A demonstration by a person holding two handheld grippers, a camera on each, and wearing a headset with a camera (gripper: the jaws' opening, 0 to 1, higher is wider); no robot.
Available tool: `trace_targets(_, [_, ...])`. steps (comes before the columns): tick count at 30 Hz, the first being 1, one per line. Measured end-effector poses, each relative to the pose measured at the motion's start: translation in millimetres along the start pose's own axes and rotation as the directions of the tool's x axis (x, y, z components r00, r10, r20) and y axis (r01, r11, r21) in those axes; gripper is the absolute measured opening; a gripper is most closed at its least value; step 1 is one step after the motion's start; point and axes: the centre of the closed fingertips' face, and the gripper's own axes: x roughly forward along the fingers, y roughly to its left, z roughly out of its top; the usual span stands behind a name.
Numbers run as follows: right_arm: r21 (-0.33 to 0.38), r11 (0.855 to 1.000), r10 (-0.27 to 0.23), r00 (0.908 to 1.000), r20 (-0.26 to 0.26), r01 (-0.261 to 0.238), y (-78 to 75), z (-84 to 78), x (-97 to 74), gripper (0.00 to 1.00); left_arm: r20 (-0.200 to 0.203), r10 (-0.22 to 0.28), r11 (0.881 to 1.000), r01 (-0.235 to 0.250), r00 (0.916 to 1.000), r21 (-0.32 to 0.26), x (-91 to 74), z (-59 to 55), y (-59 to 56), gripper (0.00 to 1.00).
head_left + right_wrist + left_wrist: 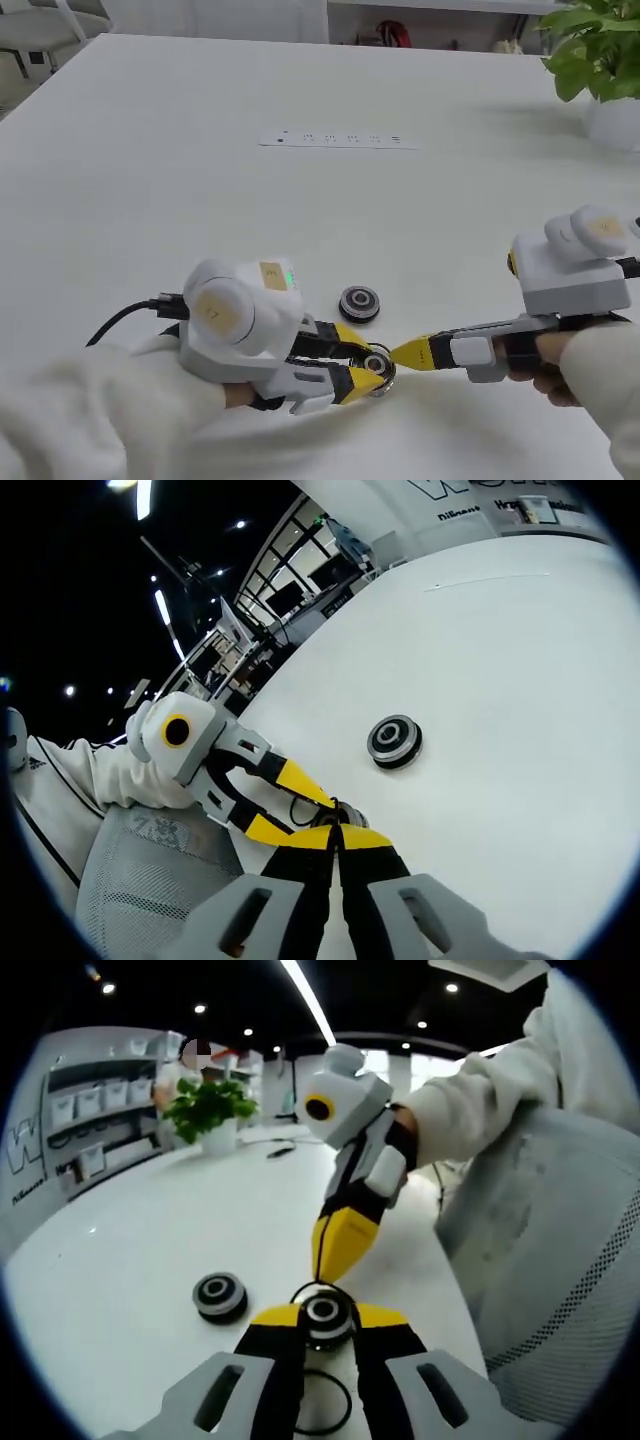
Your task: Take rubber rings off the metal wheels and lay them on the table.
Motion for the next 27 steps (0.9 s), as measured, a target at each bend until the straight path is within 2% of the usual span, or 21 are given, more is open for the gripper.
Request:
trace_targets(6, [0.003,1.0,-0.002,1.0,0.009,0.001,-0.6,2.1,-1.7,0.0,0.006,-0.011,1.0,0.011,0.9999,0.006,-6.2,5.4,-2.2,0.28])
trace_targets(8, [0.0,1.0,-0.003,0.9999,0.01,0.003,-0.7,2.5,-2.2,0.0,0.016,-0.007,1.0,0.007,0.9998,0.004,-9.7,8.3,-1.6,0.34])
trace_targets(16, [0.004,1.0,-0.002,0.9997,0.023,0.002,0.0,5.5,-4.0,0.0,0.048,0.022,1.0,-0.022,0.9986,0.009,-24.6,20.7,7.5,0.51])
trace_targets(27, [0.02,1.0,-0.006,0.9978,0.065,0.005,-1.5,13.8,-9.0,0.0,0.06,0.036,0.998,-0.038,0.9976,0.04,-38.9,32.6,12.6,0.65])
